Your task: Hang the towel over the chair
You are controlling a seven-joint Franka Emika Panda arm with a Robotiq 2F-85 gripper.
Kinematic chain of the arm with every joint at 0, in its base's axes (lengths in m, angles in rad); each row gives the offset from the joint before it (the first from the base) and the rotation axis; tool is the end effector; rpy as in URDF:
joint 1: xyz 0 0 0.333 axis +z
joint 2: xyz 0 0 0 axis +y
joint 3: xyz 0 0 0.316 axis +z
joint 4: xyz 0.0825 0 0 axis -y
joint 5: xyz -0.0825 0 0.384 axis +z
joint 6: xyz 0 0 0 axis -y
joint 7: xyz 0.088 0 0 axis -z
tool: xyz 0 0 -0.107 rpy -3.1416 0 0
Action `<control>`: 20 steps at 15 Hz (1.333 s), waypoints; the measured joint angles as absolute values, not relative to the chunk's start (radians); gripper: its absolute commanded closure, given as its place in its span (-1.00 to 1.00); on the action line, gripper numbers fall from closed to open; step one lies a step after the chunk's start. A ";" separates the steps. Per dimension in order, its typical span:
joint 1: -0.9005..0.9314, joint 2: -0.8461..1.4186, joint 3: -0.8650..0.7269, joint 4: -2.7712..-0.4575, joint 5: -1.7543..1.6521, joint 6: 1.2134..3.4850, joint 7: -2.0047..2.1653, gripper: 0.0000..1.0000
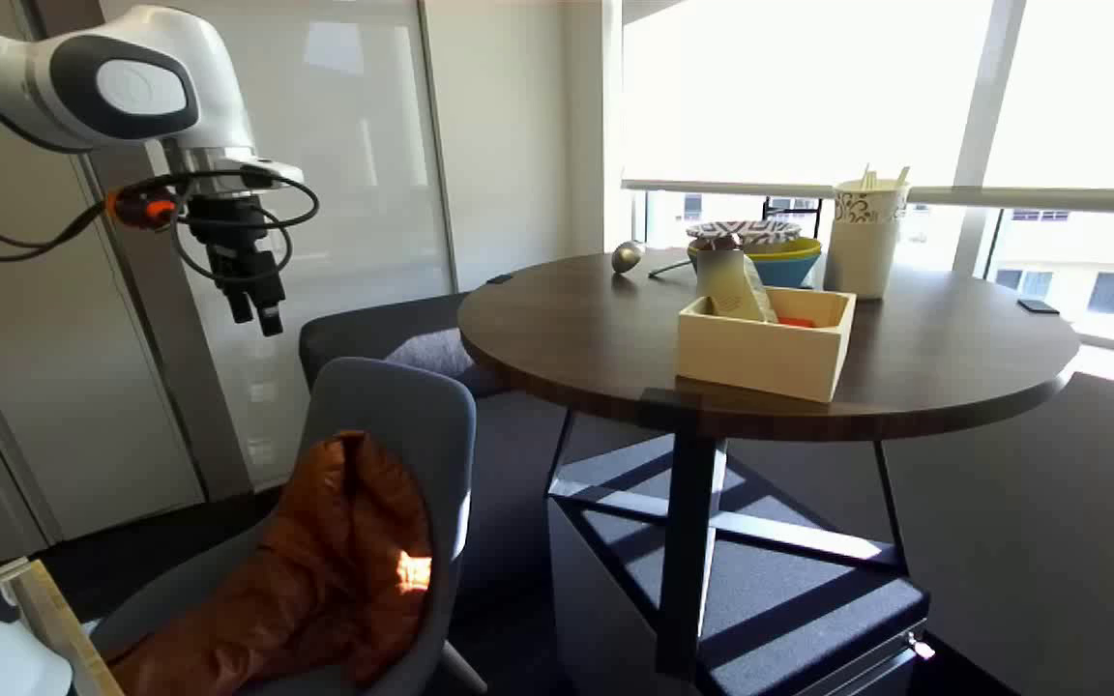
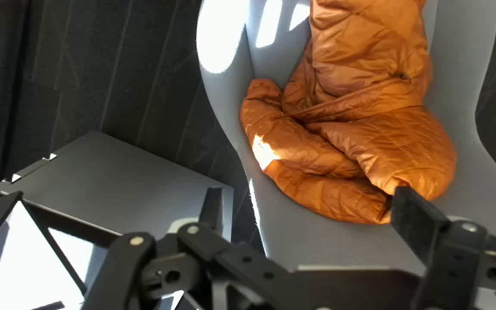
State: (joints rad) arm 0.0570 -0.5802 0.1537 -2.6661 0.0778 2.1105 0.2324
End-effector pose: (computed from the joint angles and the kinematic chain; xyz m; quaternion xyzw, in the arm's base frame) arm 0.3535 0.0774 0.4179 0.9990 -0.0425 0.0119 0.0061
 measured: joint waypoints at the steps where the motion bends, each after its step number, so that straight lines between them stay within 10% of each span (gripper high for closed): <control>1: 0.057 -0.580 0.154 -2.666 0.078 2.110 0.232 -1.00; 20: 0.057 -0.570 0.153 -2.672 0.084 2.120 0.250 -1.00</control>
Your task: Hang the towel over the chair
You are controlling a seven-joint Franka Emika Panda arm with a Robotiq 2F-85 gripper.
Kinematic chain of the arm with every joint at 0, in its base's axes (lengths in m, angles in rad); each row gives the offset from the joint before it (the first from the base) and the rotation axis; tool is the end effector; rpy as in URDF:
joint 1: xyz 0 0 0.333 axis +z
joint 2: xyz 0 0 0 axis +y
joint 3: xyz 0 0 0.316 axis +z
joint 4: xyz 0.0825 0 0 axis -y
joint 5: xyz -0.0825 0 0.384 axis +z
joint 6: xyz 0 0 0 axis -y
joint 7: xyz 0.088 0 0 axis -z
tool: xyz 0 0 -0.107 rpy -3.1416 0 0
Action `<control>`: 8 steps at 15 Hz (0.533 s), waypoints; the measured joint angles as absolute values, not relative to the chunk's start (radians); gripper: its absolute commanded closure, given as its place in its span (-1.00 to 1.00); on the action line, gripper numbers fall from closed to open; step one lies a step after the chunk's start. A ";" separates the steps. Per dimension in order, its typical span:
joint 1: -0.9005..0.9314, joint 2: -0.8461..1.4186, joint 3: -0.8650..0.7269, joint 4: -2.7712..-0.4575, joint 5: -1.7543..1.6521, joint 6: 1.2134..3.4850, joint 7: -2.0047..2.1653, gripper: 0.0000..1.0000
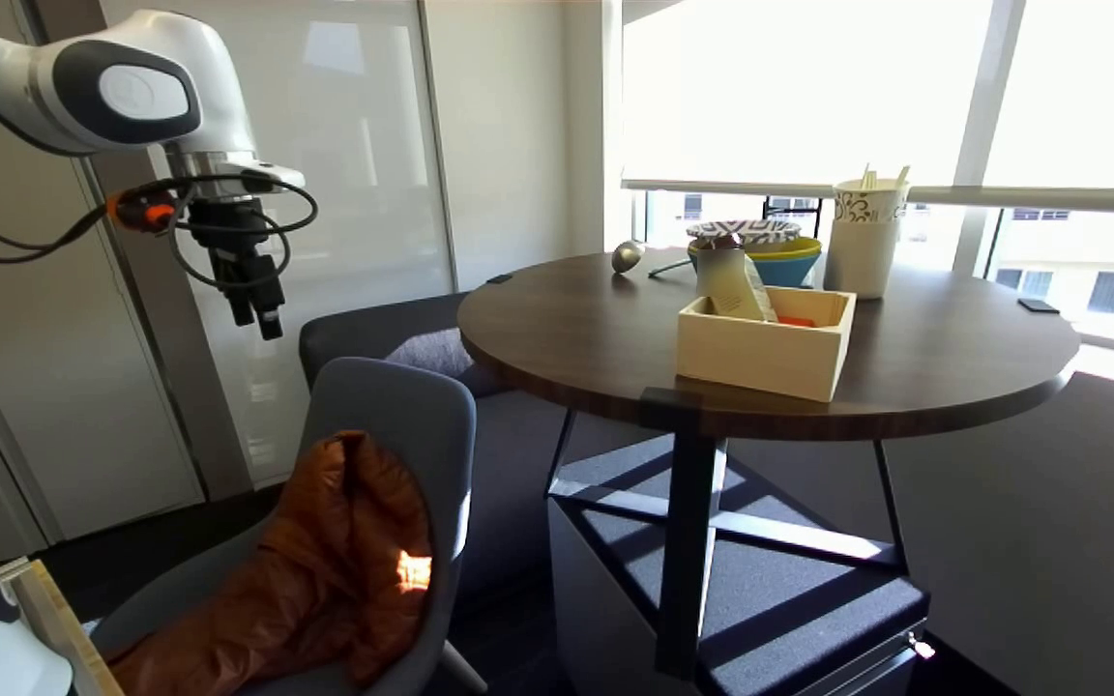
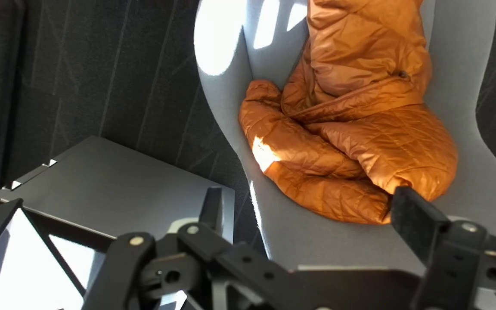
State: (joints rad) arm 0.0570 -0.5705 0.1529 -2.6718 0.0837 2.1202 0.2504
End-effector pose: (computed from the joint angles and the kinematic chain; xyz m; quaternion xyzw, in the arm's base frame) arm 0.3541 0.0772 0.4127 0.9985 -0.0535 0.0086 0.0035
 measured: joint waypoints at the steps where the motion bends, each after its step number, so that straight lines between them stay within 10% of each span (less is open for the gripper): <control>1: 0.058 -0.556 0.155 -2.678 0.090 2.124 0.259 -1.00; 8: 0.161 -0.334 0.168 -2.756 0.236 2.266 0.246 -1.00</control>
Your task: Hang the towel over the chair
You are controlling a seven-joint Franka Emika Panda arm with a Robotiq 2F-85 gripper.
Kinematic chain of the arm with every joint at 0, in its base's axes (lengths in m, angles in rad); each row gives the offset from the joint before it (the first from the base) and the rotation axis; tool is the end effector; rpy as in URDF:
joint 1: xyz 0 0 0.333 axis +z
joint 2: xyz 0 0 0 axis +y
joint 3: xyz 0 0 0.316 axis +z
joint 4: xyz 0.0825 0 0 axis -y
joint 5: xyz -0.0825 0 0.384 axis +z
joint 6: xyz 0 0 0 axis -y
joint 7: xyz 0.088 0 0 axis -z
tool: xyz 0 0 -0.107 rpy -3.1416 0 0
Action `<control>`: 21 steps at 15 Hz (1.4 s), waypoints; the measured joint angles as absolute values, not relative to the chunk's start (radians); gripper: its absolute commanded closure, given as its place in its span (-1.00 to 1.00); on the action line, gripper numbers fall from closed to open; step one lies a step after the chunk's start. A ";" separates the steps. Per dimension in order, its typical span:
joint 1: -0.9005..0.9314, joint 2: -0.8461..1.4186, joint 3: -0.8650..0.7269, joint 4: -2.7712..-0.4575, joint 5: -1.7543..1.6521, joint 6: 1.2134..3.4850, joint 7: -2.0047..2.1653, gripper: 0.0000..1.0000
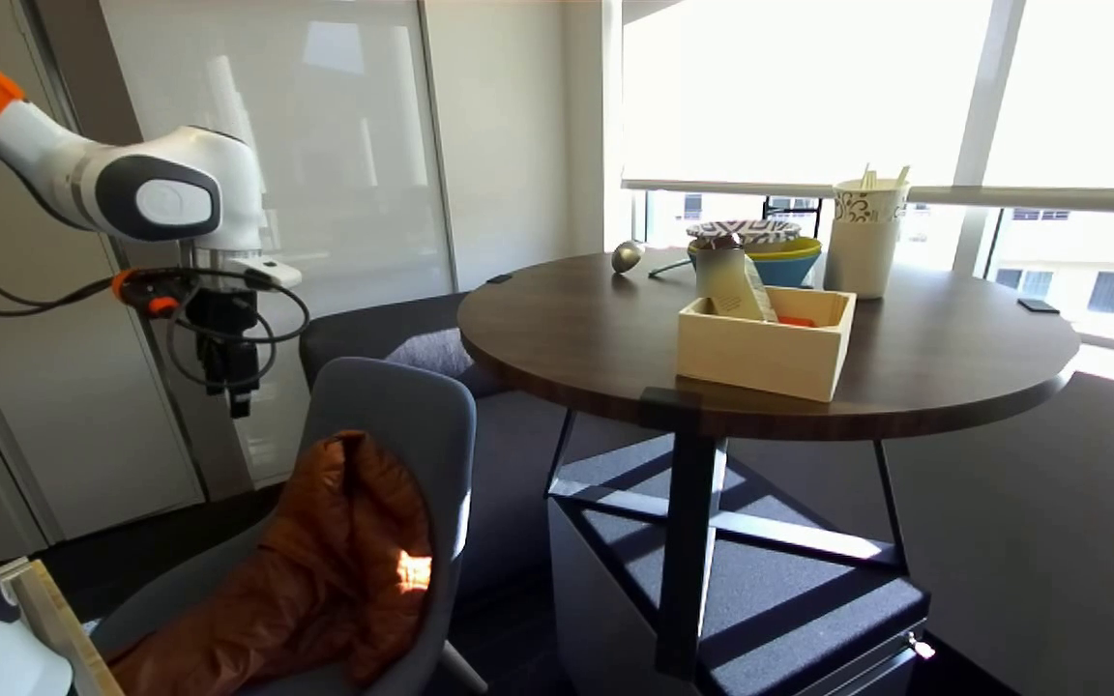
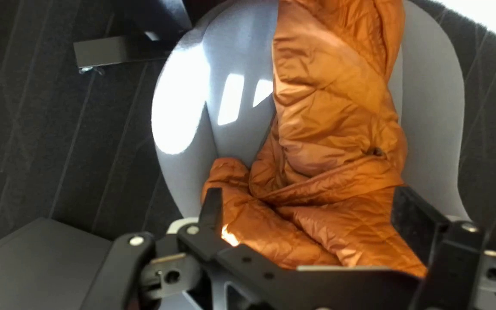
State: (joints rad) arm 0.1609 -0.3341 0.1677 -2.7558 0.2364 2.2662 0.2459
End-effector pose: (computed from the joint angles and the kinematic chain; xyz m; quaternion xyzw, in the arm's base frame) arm 0.3407 0.1174 0.3035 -0.9942 0.0481 0.0899 0.0333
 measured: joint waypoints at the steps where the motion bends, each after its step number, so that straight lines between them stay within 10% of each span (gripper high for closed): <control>1: 0.176 -0.291 0.178 -2.756 0.263 2.289 0.260 -1.00; 21: 0.254 0.118 0.241 -2.695 1.130 2.671 0.048 -1.00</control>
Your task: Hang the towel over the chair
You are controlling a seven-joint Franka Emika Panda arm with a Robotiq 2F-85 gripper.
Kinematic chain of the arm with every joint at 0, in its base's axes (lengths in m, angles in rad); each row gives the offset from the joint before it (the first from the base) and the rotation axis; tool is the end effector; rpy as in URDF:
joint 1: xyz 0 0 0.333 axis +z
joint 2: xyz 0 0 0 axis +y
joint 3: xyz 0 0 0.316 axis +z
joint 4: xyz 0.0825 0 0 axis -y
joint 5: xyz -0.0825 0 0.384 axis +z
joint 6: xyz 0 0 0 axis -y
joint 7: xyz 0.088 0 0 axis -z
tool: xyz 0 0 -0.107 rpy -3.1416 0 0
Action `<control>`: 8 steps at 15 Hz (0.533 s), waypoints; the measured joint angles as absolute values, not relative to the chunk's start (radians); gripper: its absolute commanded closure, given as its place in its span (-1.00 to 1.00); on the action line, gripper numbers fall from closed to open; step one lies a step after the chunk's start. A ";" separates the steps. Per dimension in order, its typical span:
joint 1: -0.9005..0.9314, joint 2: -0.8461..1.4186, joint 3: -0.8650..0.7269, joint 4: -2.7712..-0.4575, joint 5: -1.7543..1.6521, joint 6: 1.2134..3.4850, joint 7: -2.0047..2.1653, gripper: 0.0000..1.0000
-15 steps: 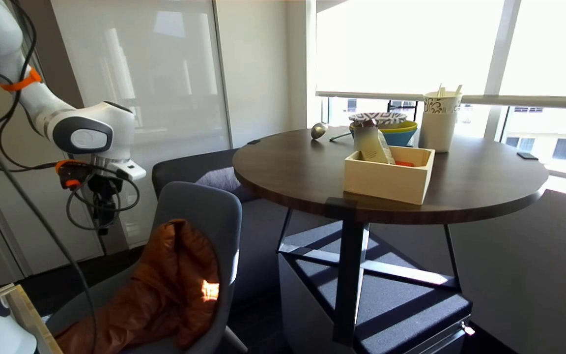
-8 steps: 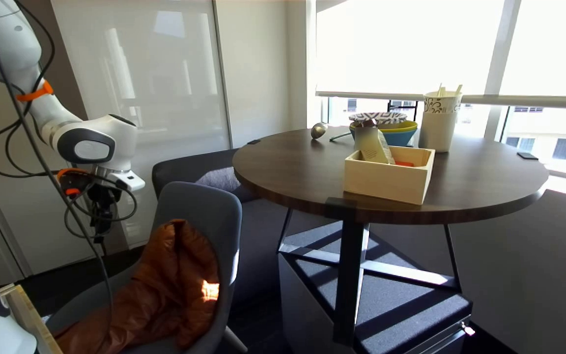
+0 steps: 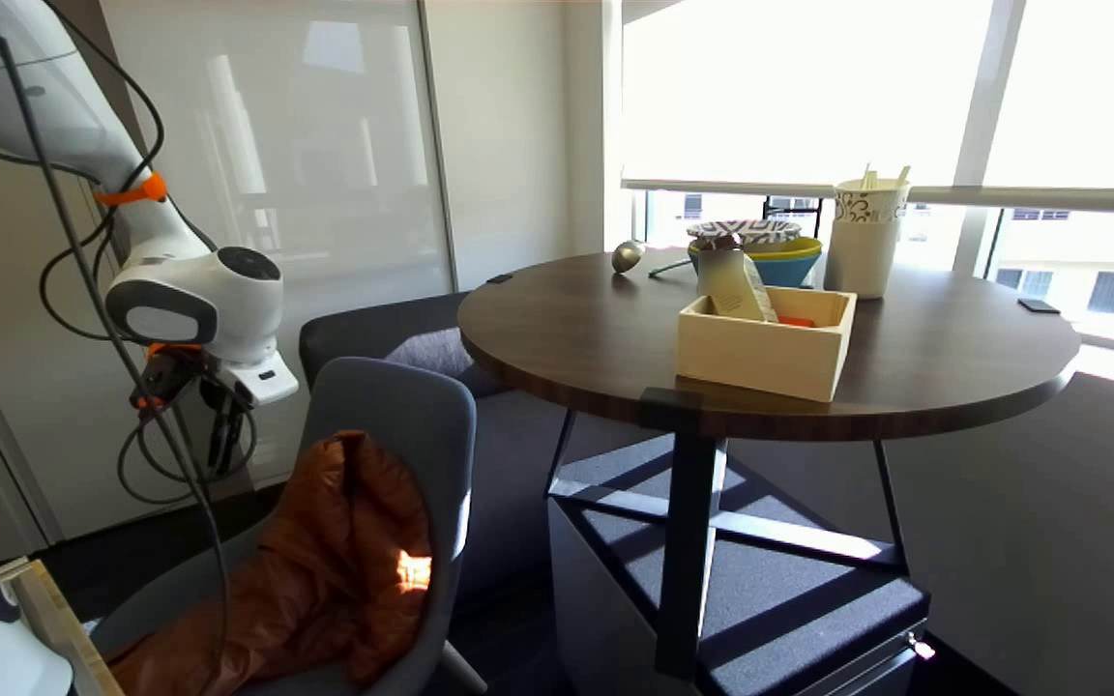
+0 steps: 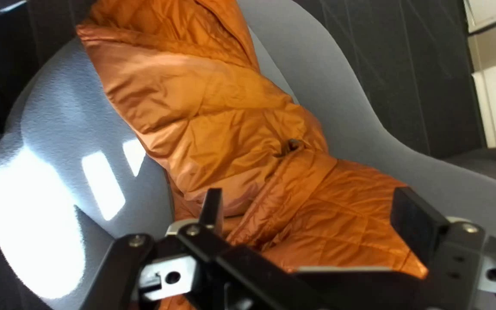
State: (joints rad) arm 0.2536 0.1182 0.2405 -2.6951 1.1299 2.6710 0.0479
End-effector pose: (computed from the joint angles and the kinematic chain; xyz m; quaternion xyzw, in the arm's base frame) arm 0.3432 0.1584 0.1768 -0.9274 0.2948 0.1221 0.1953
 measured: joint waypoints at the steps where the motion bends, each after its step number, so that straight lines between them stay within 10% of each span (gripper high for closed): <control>1: 0.252 0.139 0.254 -2.688 1.206 2.707 0.016 -1.00; 8: 0.304 0.424 0.366 -2.566 1.749 2.886 -0.305 -1.00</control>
State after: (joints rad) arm 0.3043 0.4239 0.3659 -2.5662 1.7486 2.8863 -0.3052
